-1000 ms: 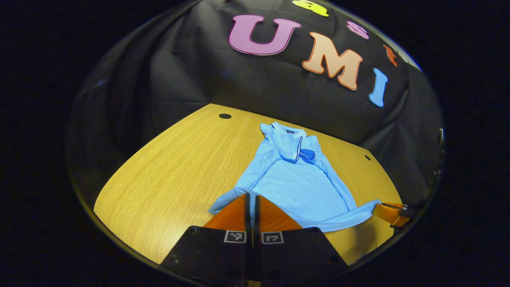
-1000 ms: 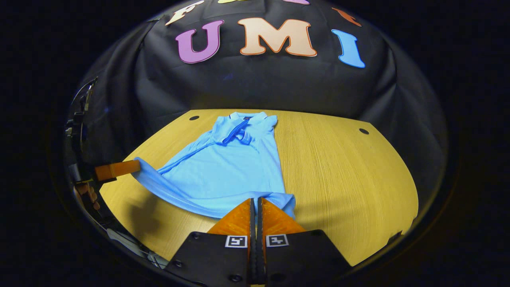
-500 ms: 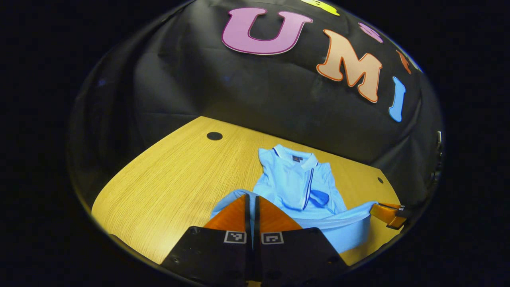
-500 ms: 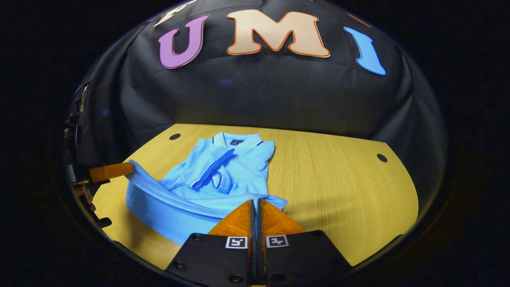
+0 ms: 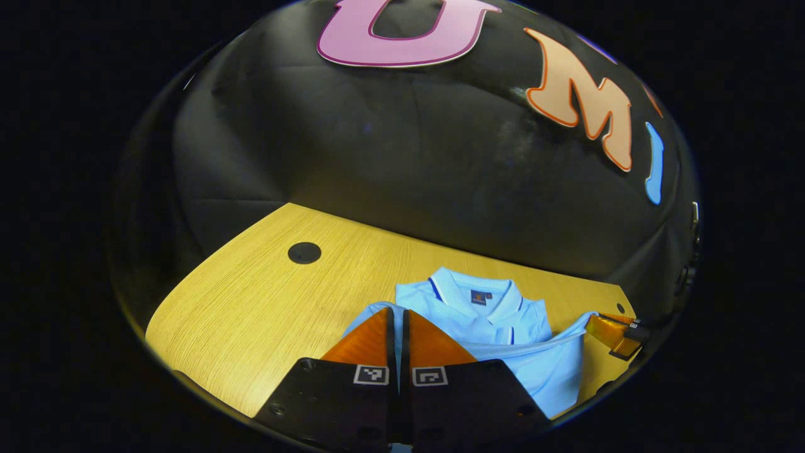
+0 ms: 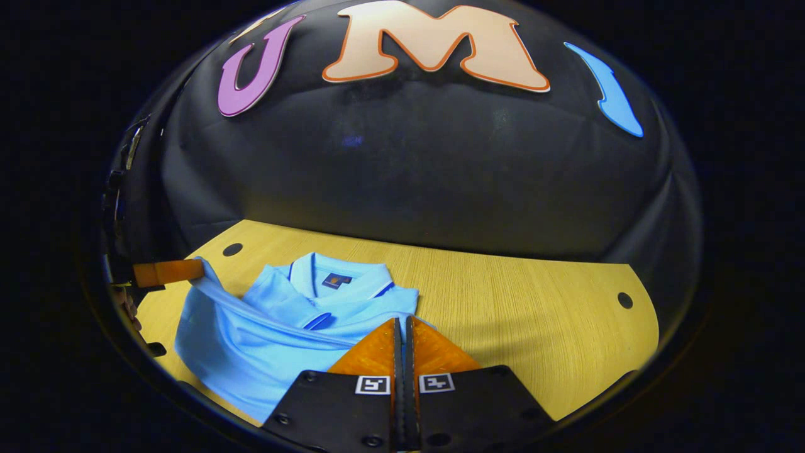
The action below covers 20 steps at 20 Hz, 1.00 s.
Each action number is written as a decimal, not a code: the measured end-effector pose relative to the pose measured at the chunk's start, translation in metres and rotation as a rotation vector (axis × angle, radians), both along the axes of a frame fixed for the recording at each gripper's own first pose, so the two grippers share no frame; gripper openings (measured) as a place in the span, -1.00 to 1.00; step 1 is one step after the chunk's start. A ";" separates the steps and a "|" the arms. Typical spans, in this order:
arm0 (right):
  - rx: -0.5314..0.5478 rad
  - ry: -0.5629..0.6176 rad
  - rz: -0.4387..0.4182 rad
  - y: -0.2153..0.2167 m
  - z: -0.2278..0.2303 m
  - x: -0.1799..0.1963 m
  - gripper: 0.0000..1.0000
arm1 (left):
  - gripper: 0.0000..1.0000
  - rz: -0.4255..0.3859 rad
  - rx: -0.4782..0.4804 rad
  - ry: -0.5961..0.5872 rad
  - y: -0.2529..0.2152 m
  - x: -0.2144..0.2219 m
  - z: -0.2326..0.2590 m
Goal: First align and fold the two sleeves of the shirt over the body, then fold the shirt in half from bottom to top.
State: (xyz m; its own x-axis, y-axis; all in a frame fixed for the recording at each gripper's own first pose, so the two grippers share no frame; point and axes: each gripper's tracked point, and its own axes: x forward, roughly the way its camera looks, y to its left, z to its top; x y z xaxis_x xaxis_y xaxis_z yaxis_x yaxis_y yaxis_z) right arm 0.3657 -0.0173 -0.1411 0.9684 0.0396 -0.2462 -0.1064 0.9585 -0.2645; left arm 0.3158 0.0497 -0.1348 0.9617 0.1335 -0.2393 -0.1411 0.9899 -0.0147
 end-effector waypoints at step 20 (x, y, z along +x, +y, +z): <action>0.108 -0.053 0.004 -0.008 0.032 -0.192 1.00 | 0.92 -0.015 0.117 0.026 -0.025 -0.181 0.000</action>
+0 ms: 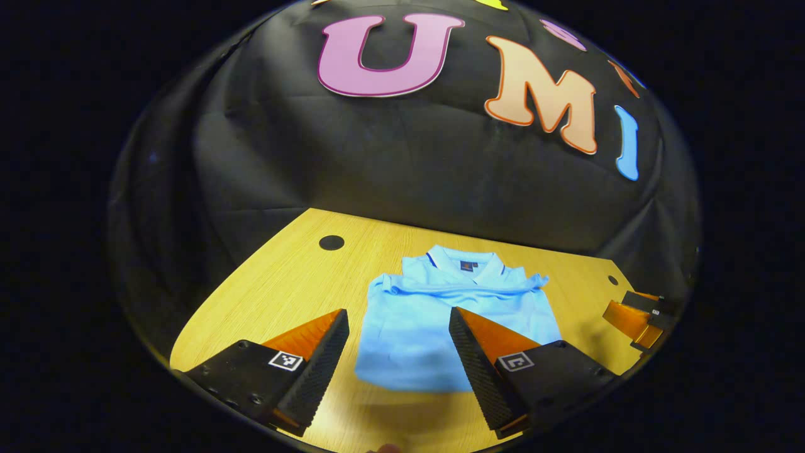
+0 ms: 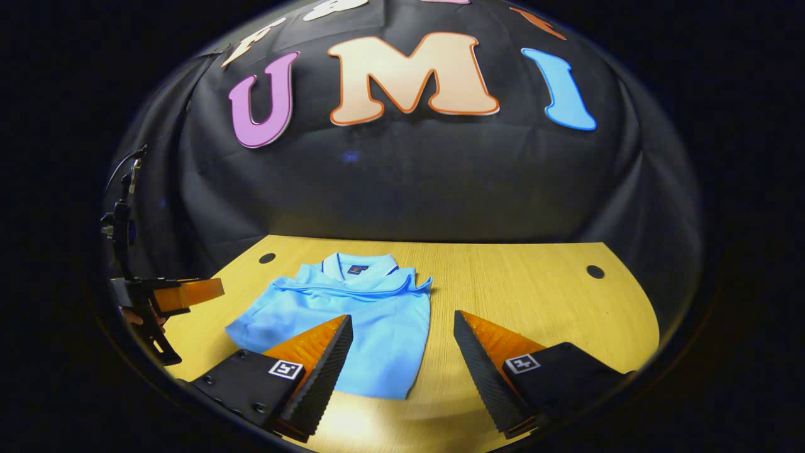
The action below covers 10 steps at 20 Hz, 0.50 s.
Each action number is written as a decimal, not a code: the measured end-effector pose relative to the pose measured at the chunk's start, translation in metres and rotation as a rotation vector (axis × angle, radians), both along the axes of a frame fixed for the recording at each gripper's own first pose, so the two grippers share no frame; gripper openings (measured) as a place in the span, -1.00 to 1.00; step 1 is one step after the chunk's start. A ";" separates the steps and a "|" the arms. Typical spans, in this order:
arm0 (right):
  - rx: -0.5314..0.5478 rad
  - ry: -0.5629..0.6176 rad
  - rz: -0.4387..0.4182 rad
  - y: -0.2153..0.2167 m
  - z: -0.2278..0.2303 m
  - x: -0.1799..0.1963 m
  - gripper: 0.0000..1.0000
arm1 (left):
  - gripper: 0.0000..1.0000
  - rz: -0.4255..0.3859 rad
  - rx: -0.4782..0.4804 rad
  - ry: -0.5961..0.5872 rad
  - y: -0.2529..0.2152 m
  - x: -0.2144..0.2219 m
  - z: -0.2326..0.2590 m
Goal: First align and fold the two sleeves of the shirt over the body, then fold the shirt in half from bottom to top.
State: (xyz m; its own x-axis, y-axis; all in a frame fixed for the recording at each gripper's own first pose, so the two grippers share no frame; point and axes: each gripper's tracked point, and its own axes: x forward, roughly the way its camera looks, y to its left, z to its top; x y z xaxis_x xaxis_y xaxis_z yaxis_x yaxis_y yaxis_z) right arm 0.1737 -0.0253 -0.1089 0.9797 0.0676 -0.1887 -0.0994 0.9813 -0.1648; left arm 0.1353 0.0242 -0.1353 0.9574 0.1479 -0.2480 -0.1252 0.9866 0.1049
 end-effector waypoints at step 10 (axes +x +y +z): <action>0.114 -0.062 0.026 0.040 0.003 -0.160 0.98 | 0.91 -0.072 -0.070 -0.041 -0.025 -0.140 0.015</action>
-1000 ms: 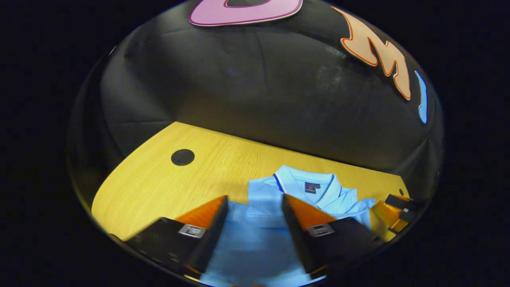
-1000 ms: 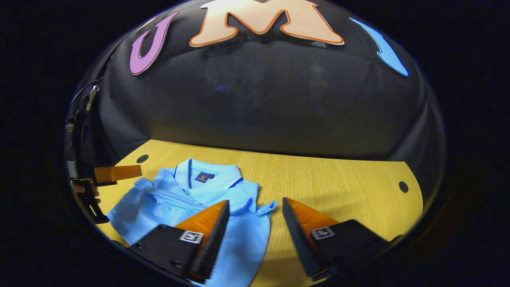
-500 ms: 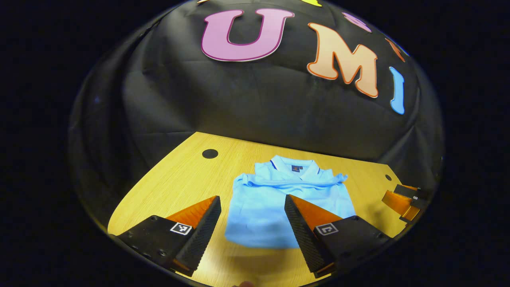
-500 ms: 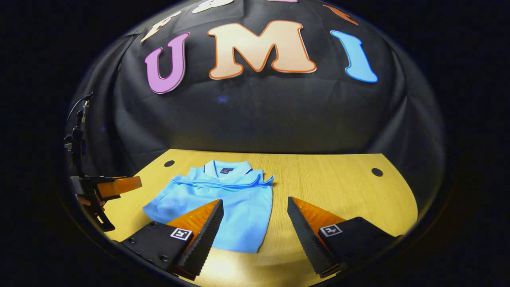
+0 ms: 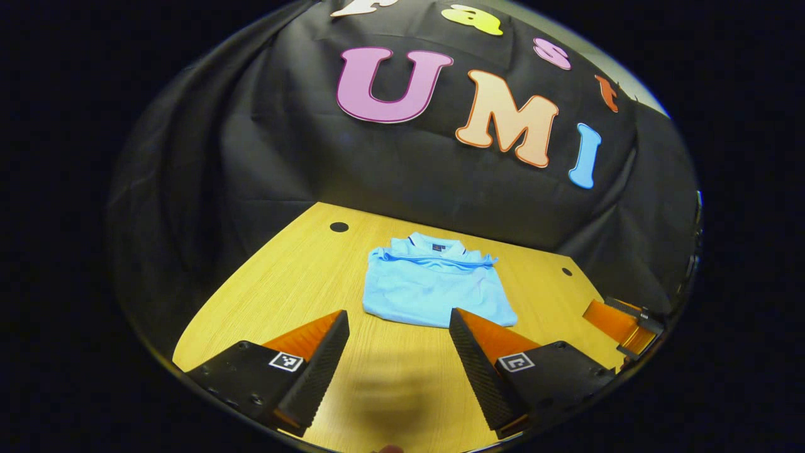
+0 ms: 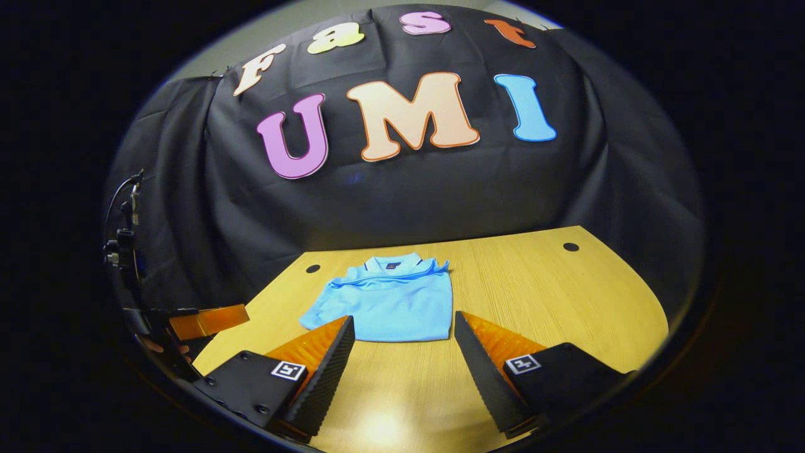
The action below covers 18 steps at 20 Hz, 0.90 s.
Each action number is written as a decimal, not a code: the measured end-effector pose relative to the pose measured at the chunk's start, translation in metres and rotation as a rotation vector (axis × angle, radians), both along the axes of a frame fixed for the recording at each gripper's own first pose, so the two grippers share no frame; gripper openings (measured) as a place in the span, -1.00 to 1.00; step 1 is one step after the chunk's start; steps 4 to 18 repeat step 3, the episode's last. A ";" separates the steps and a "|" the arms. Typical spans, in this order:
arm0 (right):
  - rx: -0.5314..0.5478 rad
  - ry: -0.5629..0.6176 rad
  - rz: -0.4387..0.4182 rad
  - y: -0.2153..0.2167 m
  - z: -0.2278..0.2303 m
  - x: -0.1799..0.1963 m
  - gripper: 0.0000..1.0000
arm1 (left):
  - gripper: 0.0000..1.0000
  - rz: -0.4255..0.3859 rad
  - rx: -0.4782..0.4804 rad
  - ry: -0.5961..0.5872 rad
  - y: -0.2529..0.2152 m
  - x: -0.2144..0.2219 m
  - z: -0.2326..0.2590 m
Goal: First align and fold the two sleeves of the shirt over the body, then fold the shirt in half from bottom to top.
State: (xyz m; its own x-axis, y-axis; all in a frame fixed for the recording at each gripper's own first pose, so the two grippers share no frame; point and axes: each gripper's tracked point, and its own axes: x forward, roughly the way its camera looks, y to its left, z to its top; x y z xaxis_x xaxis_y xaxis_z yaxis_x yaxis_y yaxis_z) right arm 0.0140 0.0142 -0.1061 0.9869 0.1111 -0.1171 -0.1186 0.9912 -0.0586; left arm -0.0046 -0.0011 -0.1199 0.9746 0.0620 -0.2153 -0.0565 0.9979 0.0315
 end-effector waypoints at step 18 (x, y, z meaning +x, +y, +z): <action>-0.023 -0.011 0.001 0.005 -0.008 -0.023 0.97 | 0.91 -0.002 0.028 -0.012 0.007 -0.017 -0.001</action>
